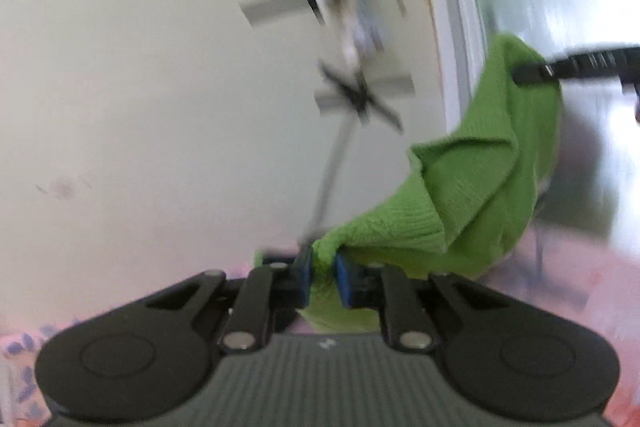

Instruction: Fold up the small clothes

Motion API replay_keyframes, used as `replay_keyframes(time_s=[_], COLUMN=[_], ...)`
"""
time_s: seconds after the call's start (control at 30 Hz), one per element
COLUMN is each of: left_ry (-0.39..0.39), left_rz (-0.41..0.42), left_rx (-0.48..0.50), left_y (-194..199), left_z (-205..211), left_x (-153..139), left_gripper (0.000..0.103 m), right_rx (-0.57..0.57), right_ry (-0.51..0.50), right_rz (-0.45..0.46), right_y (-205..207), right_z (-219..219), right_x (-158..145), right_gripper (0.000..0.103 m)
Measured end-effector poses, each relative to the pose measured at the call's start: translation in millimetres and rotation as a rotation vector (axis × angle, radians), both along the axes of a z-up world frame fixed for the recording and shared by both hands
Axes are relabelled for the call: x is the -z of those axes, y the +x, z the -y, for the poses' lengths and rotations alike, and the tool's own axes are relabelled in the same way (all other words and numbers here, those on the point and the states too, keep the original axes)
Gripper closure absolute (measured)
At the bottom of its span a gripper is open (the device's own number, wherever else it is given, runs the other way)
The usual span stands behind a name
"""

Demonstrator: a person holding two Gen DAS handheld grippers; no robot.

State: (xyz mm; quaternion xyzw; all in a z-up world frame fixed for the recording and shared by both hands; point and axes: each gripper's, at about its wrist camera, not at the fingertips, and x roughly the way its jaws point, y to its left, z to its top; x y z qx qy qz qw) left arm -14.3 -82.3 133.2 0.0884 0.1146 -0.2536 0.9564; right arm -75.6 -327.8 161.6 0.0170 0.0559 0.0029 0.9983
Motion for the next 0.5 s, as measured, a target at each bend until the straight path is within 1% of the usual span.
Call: replay_keyframes(time_s=[0.07,0.17,0.27,0.33,0.4,0.47,0.5], left_ry=[-0.074,-0.167,-0.224,-0.233,-0.215,-0.188,-0.171], left_rz=[0.071,0.246,0.389,0.458,0.521,0.552,0.548], left_rx=[-0.020,-0.056,-0.089,-0.111,-0.145,-0.173,-0.185], left_y=[-21.8,-66.2,-110.8,-134.8,-147.8,-149.6,-135.9], left_z=[-22.8,-57.8,-81.5,-91.1,-90.4,-86.8,-76.5], left_x=[-32.3,-88.3,-140.2,-166.1,-184.6,-196.8,-199.9], left_gripper=[0.092,0.092,0.092,0.092,0.092,0.092,0.092], right_rx=[-0.012,-0.050,-0.083,-0.105,-0.122,-0.140,-0.141], right_ry=[0.011,0.053,0.076,0.087,0.099,0.119,0.128], right_rz=[0.104,0.244,0.354,0.391,0.414,0.414,0.399], right_y=[-22.8,-52.4,-79.1,-91.8,-95.7,-97.4,-92.4], right_z=[-9.2,-17.4,-25.6,-28.3,-30.5,-33.1,-33.7], right_x=[-32.9,-79.5,-121.1,-139.2,-151.7,-160.7,-161.6], right_gripper=[0.099,0.100,0.100,0.100,0.100,0.100,0.100])
